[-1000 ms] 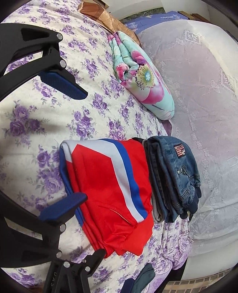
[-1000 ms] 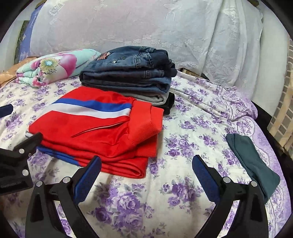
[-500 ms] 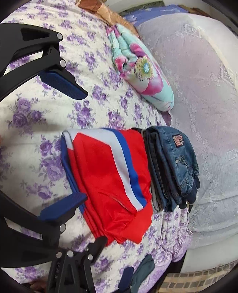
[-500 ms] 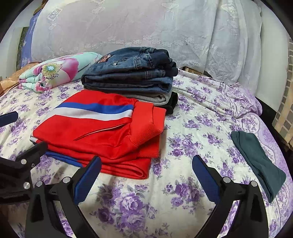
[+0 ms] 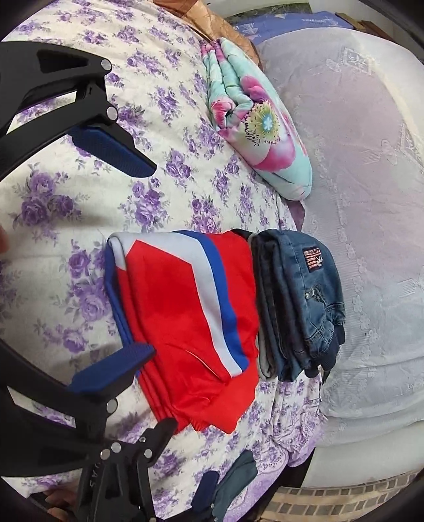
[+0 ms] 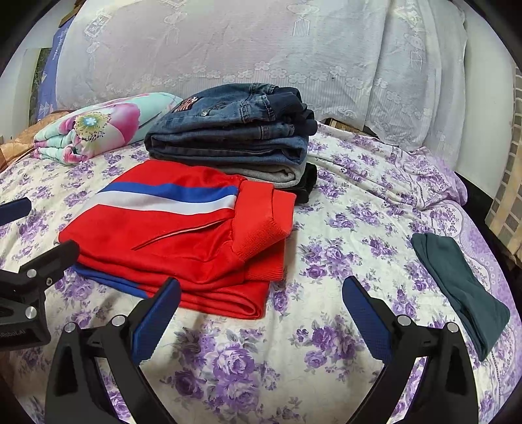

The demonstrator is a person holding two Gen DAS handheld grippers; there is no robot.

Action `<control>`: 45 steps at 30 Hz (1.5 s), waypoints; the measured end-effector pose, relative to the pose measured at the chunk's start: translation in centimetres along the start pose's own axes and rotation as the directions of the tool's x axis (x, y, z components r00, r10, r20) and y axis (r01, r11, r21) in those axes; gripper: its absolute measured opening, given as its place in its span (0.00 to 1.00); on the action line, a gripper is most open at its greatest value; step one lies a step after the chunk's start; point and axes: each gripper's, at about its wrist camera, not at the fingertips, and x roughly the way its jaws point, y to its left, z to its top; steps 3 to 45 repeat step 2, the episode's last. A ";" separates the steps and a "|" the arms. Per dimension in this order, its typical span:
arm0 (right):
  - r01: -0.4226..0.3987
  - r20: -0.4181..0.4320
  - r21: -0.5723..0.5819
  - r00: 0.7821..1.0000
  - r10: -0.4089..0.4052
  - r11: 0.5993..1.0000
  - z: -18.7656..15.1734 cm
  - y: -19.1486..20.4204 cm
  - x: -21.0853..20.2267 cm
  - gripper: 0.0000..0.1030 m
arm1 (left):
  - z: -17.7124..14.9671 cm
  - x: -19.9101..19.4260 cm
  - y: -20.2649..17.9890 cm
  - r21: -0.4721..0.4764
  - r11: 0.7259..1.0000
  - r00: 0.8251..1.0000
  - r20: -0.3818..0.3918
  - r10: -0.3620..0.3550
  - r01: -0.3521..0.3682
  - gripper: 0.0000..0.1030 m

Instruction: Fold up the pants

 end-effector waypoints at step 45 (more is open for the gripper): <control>0.000 0.000 0.001 1.000 0.000 1.000 0.0 0.0 0.0 0.97 | 0.0 0.0 0.0 -0.001 1.000 1.000 0.002 0.006 -0.006 0.96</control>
